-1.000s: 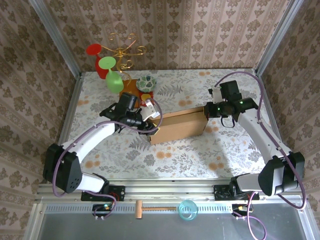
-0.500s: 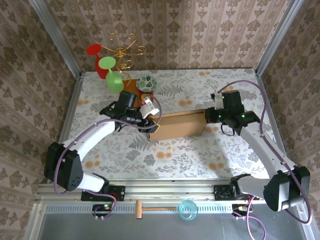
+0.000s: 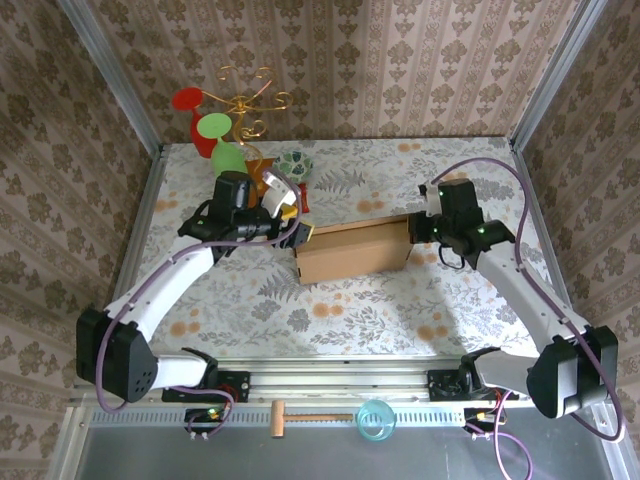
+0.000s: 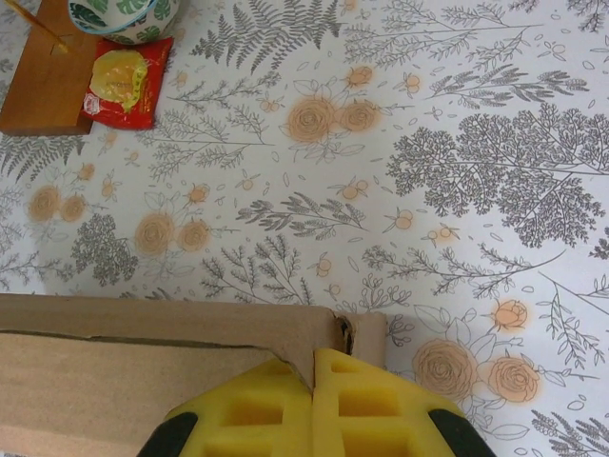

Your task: Fold the paper box

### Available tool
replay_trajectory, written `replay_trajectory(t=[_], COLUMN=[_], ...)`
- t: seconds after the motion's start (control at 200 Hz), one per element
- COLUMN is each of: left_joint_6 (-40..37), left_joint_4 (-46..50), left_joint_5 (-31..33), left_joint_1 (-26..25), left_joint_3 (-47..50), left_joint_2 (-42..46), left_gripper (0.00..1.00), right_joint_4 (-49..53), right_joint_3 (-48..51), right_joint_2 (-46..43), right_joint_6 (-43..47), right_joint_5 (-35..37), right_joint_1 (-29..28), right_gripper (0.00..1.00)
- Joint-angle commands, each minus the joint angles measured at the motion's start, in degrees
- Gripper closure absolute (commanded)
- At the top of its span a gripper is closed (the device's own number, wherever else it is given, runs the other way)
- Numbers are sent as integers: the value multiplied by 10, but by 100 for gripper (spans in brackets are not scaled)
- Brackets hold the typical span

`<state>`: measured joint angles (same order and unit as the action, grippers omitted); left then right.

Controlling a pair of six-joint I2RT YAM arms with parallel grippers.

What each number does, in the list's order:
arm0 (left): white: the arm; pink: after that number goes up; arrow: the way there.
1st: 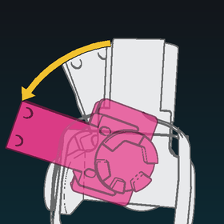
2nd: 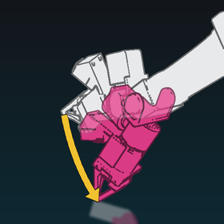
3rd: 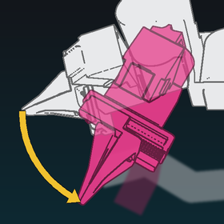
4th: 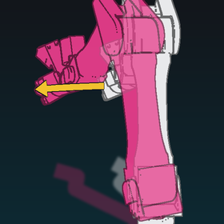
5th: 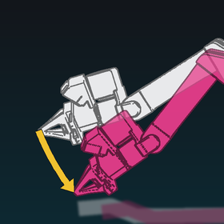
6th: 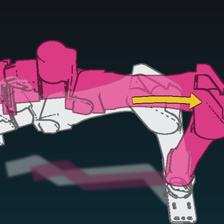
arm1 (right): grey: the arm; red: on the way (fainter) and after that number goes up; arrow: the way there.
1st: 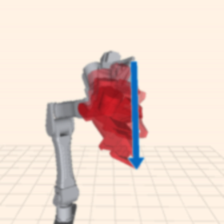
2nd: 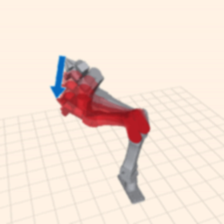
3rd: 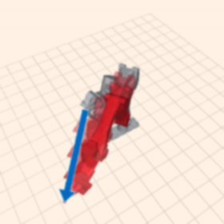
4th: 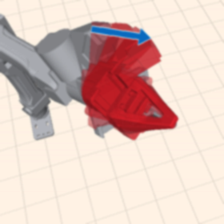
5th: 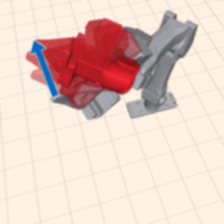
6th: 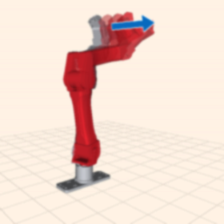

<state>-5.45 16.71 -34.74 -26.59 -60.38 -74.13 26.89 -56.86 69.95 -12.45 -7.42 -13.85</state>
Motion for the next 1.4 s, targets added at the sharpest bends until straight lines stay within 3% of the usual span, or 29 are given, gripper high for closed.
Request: replay_trajectory(t=[0.0,0.3,0.545,0.865,1.09,1.39], left_joint_6=[30,61,40,38,48,95], left_joint_4=[10,192,274,261,258,266], left_joint_5=[19,86,110,145,157,138], left_joint_1=[1,17,8,-20,-21,-21], left_joint_3=[6,-79,-75,-94,-120,-158], left_joint_2=[15,14,33,-22,-62,-86], left_gripper=[30,61,63,63,74,70], right_joint_4=[43,47,53,61,58,58], right_joint_3=[-2,-6,-19,-23,-19,-16], right_joint_2=[24,31,42,41,33,32], right_joint_6=[-13,-17,-12,-4,-3,-2], right_joint_5=[32,55,50,45,42,39], right_joint_1=[-14,-26,-27,-27,-27,-27], right_gripper=[100,100,100,100,100,100])
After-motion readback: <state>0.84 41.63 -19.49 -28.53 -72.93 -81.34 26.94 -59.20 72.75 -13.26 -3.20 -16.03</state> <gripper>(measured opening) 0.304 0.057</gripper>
